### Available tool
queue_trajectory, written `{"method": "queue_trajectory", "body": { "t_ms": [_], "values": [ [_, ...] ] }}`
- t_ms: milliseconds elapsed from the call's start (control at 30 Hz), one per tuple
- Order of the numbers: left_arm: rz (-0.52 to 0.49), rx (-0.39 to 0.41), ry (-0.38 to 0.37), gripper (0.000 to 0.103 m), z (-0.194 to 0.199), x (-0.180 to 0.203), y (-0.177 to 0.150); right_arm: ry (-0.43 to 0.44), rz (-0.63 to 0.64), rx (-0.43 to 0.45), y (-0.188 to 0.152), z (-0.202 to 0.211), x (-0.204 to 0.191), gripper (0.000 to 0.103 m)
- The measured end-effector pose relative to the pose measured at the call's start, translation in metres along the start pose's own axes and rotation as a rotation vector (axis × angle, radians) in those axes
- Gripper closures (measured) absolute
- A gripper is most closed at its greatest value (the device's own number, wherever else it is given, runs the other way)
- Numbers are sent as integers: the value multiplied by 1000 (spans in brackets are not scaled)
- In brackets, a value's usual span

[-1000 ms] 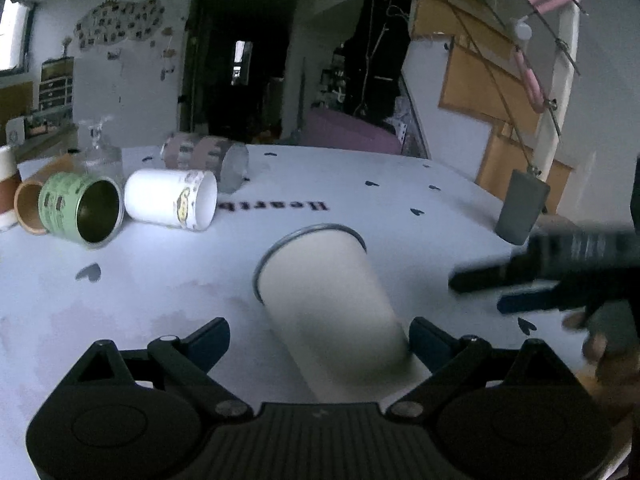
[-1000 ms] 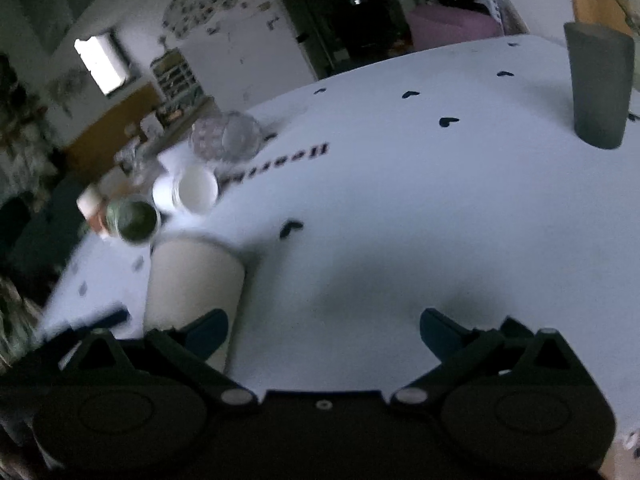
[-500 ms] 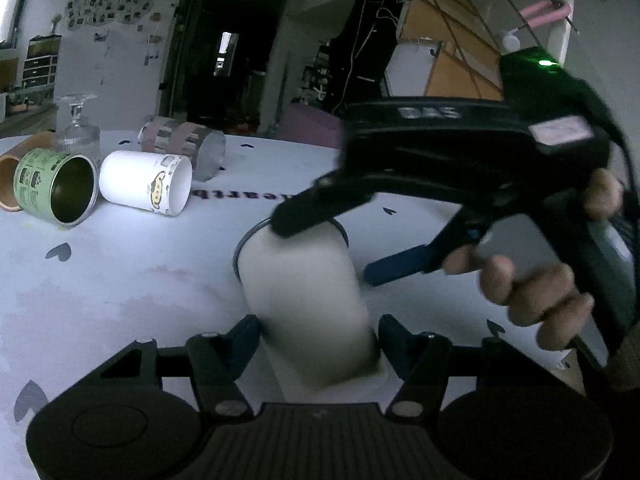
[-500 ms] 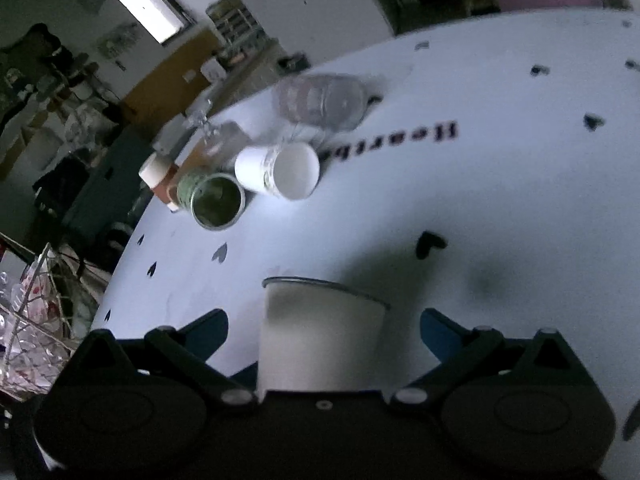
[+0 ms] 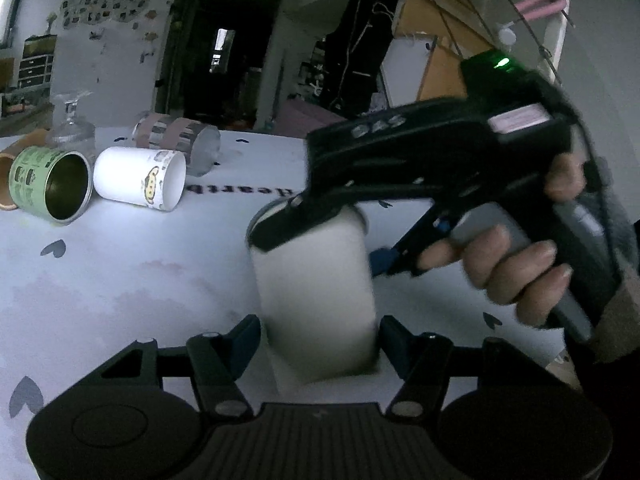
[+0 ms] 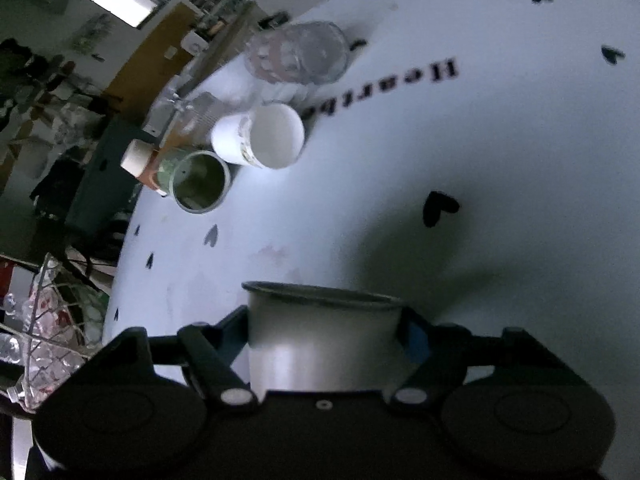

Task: Flip cup upright
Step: 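Open the left gripper and carry the white cup with the right gripper beside the grey cup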

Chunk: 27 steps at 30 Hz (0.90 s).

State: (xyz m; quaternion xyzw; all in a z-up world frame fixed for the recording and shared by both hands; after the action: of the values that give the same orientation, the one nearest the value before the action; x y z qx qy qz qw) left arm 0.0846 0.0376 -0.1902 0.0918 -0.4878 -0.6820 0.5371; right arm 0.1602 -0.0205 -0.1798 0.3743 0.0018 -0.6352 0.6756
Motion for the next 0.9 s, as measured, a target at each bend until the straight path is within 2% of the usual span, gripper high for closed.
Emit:
{"method": "queue_trajectory", "body": {
  "t_ms": [133, 300, 667, 900],
  "values": [
    [-16, -1, 11, 37, 0, 2, -1, -46, 87, 76, 7, 26, -3, 25],
    [-8, 4, 27, 37, 0, -1, 0, -277, 232, 190, 23, 62, 17, 25],
    [-11, 5, 36, 37, -2, -2, -1, -749, 275, 390, 73, 123, 120, 26],
    [-14, 1, 44, 37, -5, -3, -3, -909, 237, 471, 93, 140, 176, 26]
  ]
}}
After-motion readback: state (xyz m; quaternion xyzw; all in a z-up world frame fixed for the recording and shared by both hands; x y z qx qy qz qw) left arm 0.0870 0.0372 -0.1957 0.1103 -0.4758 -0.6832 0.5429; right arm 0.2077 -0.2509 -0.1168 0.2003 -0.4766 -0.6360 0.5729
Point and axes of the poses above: each gripper's, at about its wrist camera, not at the fingertips, and z roughly against the way its jaws point, x to its right, y to its top, the point moved 9 cm from there along -z, roughly the way its jaws point, and after that the axes turned 13 degrees about z, right-handed, at the moved point
